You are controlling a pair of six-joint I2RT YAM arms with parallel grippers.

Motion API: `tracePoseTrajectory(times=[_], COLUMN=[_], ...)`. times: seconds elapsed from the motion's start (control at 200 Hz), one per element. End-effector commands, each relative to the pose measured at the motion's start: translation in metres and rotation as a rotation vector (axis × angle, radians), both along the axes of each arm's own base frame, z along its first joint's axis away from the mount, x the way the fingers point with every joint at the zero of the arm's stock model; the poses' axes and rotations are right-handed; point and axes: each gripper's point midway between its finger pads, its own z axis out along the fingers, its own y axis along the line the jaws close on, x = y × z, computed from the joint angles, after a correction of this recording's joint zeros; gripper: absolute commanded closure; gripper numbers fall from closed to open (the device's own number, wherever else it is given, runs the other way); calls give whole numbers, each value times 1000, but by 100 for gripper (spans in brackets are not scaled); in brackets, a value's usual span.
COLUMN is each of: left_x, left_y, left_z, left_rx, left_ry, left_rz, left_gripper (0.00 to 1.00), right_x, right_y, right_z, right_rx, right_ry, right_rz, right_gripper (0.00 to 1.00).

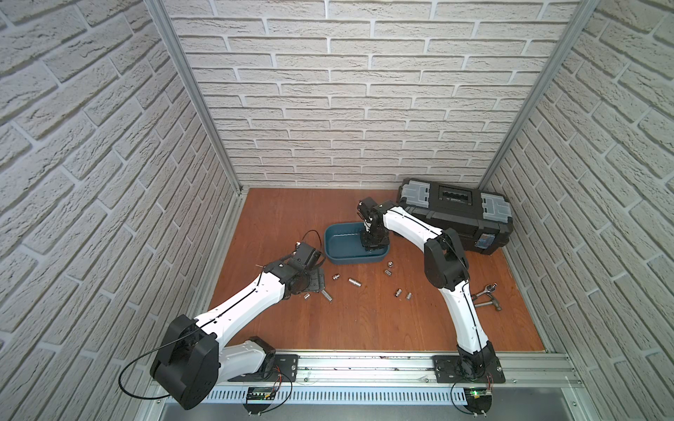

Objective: Put the socket on the desktop into the storage box
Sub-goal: Place the socket head in the storage box, then pick up the socket head from the center of the board.

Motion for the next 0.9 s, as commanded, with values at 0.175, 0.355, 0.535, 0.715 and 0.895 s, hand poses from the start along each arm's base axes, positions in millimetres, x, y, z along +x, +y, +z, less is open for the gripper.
tracePoseTrajectory(times=[0.175,0.355,0.535,0.715,0.895], left_x=[-4,-8,-13,-19,-23], left_y=[6,9,13,16,16], left_z=[-8,-12,-17,-26,-36], left_rx=[27,39,54,60,47], left_ry=[50,81,114,150,178], left_rz=[24,40,68,106,135], left_gripper=[17,19,22,26,31], right_x=[-3,-18,-39,-59,-76], right_y=[11,11,4,-7,-17], right_z=[72,88,99,100,98], right_rx=[90,114,136,144,137], right_ry=[-152,-176,-193,-201,-196], right_rz=[36,57,58,48,39], right_gripper=[62,62,62,62,62])
